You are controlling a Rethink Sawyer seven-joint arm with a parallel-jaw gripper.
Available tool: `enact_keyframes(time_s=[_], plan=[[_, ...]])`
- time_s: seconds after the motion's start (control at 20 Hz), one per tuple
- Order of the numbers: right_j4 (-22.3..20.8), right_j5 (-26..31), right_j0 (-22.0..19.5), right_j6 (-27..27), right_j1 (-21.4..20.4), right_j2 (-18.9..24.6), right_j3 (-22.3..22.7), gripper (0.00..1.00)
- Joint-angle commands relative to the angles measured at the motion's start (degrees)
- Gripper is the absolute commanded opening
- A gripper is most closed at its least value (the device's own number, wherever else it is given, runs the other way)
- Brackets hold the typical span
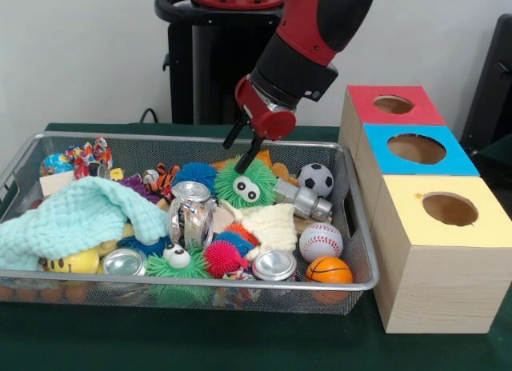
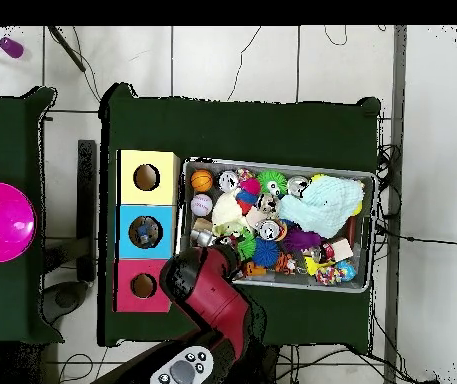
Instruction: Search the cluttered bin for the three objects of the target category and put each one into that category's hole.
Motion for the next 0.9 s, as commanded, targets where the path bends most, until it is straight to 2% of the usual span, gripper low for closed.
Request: enact_keyframes(time_s=[0.05, 0.45, 0.65, 0.9], plan=[[-2.05, -5.28, -2.83, 10.77, 1.07, 10.67, 1.53, 1.00], [-3.81, -12.04, -4.33, 12.27, 1.58, 13.00, 2.76, 1.00], [-2.77, -13.42, -3.45, 13.00, 2.63, 12.64, 2.39, 1.00], [0.69, -12.74, -0.50, 13.18, 4.73, 10.21, 1.32, 1.00]])
